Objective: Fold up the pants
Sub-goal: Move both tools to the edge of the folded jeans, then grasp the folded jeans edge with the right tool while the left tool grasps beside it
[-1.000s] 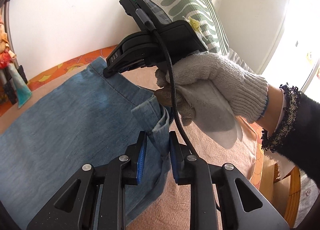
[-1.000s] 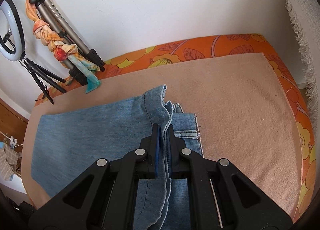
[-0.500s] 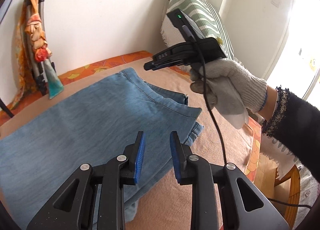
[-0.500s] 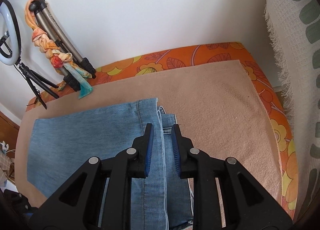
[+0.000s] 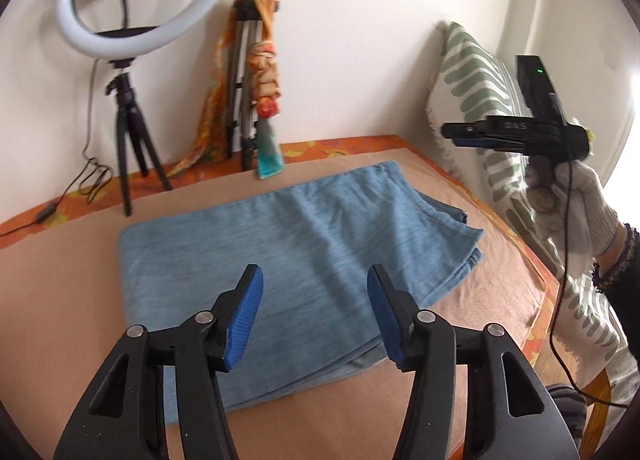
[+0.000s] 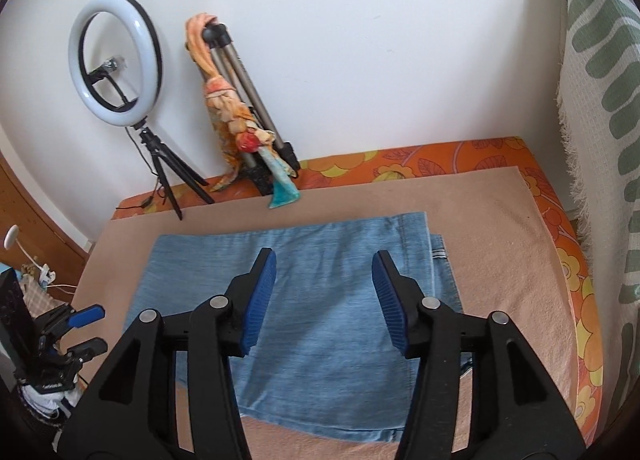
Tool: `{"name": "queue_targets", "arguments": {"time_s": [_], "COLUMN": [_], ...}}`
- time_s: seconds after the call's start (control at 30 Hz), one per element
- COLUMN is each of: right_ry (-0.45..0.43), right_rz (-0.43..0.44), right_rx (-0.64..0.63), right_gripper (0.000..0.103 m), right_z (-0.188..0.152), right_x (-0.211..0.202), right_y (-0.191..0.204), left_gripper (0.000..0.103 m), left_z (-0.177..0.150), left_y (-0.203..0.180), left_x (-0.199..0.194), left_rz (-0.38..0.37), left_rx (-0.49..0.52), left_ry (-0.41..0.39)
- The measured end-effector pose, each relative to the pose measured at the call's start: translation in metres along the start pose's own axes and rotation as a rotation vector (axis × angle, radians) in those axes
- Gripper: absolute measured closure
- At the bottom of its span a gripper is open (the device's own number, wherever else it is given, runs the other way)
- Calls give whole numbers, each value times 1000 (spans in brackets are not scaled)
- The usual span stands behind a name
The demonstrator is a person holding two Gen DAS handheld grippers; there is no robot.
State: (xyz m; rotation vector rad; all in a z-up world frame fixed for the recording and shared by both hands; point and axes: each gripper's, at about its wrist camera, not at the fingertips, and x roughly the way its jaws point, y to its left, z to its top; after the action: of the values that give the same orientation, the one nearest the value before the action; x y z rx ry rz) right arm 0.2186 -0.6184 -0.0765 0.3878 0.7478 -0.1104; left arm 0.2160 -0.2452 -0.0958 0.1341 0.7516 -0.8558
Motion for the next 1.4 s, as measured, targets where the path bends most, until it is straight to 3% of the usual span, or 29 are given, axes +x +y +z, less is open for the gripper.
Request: {"name": "queue_targets", "arguments": {"time_s": [0.2,0.33,0.5,1.07,1.2,1.4], "right_ry": [-5,10,45,267,329,428], "right_rz": [95,127,170,184,156,108], "right_rx": [-15,-44,-61,-144,-166,-183], "right_gripper": [41,41,39,38,38,38], "right_z": [-3,-5,-9,-18,-17,-27], "right_x": [-14,-7,12,154,191,240], "right_y": [48,82,124,252,278,302], "left_gripper": [48,48,48,48,48,51], "left_z": [-21,-43,-65,-100,-108,-105], "left_y": [63,93,113,152,161,163], "left_x": [-14,-21,-16,14,21,26], "left_rz": [76,66,53,-30,-91,-125], "left_rx": [-169,-287,-352,-475,-541,-556], "left_ry": [10,25,46,102,117,121]}}
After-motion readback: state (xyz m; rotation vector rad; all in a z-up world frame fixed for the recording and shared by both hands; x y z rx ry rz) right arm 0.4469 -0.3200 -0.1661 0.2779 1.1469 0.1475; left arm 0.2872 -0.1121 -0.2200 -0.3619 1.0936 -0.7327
